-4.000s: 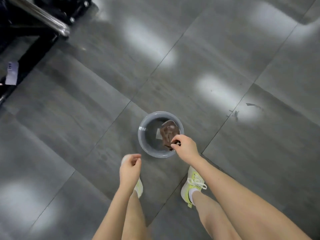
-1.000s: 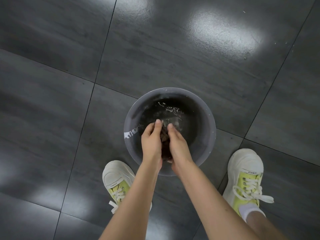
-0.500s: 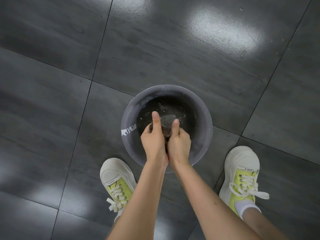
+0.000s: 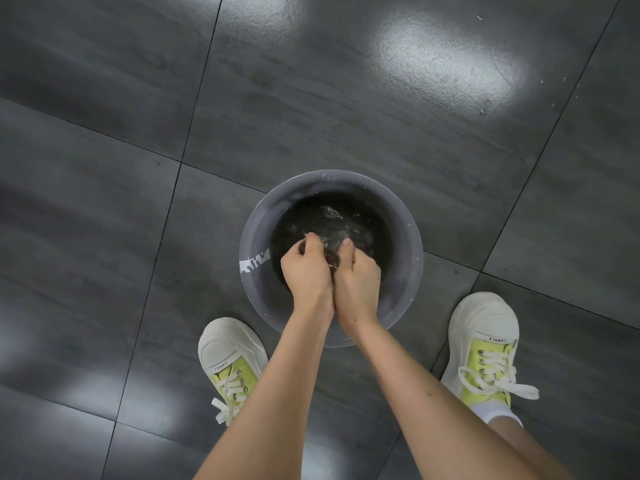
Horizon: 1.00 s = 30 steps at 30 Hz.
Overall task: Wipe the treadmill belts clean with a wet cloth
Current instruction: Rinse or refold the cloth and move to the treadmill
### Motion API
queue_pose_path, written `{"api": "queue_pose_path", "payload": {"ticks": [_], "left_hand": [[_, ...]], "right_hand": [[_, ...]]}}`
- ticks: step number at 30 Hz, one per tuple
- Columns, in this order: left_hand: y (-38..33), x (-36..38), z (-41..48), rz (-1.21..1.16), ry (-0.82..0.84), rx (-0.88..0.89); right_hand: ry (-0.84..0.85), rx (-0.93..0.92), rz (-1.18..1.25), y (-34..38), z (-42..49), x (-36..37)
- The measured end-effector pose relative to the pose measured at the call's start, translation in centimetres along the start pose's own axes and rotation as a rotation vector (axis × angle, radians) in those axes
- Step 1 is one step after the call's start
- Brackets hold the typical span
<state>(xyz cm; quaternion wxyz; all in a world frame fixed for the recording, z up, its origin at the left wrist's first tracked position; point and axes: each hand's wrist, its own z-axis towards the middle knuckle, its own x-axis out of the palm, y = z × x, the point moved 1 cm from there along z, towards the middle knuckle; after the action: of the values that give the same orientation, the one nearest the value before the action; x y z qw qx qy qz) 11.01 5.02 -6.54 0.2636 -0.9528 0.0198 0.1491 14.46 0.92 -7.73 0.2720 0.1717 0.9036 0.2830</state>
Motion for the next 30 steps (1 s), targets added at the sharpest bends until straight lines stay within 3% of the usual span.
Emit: {"api": "queue_pose_path", "payload": {"ticks": [10,16,21,25,26,28,30], "left_hand": [[0.3,-0.1,-0.2,0.005,0.019,-0.021],[-0.4,-2.2,0.0,-0.112,0.151,-0.313],[-1.8,-5.0,0.2,0.201,0.386,-0.154],[-3.2,-6.7,-1.1,0.226,0.408,-0.133],[-3.6,-6.9,-1.5,0.237,0.402,-0.118],[-4.2,-7.3,-2.2,0.271,0.369,-0.072],[-4.9,-7.6,-2.9,0.325,0.298,-0.019]], "right_hand": [[0.034,0.064,0.003,-1.0,-0.2,0.1],[0.322,0.452,0.397,-0.9,-0.7,-1.8],[0.562,0.534,0.505,-1.2,-0.5,-4.1],[0.709,0.542,0.614,-0.2,-1.3,-4.8],[0.704,0.533,0.682,0.4,-1.6,-4.9],[0.533,0.480,0.670,1.6,-2.4,-4.8],[0.249,0.314,0.375,2.2,-2.9,-4.8]]}}
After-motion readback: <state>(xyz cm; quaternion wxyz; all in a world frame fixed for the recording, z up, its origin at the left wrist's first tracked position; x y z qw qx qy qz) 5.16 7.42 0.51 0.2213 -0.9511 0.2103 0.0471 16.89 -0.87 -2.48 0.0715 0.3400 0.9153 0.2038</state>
